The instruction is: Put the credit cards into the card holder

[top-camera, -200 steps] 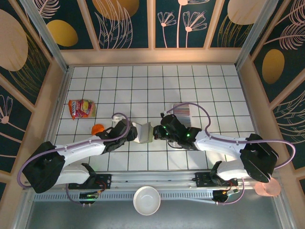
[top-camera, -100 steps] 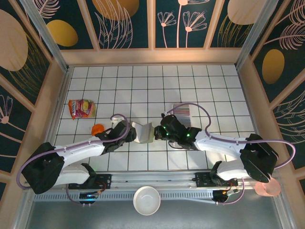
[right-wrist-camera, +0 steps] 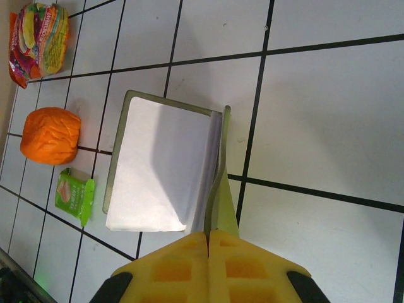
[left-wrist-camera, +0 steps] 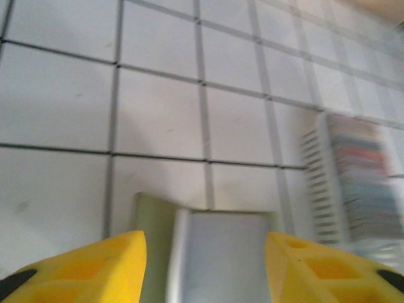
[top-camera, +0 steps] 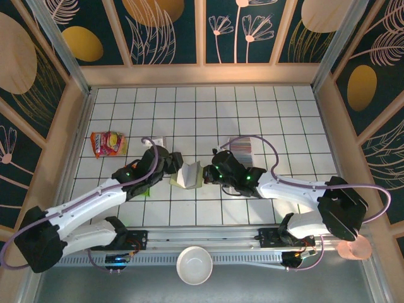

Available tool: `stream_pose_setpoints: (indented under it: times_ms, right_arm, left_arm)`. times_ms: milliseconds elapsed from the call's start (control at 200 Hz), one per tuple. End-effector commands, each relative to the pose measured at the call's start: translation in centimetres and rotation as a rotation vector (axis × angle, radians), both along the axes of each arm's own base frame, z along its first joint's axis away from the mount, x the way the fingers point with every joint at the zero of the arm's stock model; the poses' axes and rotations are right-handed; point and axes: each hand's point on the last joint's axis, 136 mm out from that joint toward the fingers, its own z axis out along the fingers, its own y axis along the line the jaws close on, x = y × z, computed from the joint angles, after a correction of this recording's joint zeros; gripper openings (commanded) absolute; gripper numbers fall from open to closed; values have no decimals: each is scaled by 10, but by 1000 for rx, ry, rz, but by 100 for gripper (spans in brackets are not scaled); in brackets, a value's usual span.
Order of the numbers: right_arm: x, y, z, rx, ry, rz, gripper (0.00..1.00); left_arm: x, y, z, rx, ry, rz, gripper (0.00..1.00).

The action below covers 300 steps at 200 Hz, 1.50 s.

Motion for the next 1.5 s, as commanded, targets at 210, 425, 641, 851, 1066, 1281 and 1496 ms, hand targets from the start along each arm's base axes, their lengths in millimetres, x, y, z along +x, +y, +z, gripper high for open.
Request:
stream_pose_setpoints:
  times_ms: [210, 425, 641, 851, 1066, 1281, 1496]
  right_arm:
    - [6, 9, 11, 20, -35, 13, 0]
    - [6, 8, 9, 13, -33, 10, 0]
    - [6, 8, 5, 6, -28, 8, 0]
    - [7, 2, -6, -7, -10, -4, 0]
    - [8, -2, -8, -14, -3, -12, 0]
    - [10, -5, -11, -29, 0, -20, 0]
    - [12, -11, -17, -49, 6, -34, 0]
  left_arm:
    - [-15, -59, -11, -198, 113, -232, 33]
    - [-22, -62, -69, -164, 237, -227, 28]
    - [-22, -47, -114, -46, 276, -191, 42]
    - [-32, -48, -127, -62, 295, -228, 59]
    - [-34, -44, -135, -45, 301, -225, 70]
    - [-32, -36, -143, 8, 314, -195, 68]
    - [-30, -25, -143, 40, 303, -144, 64]
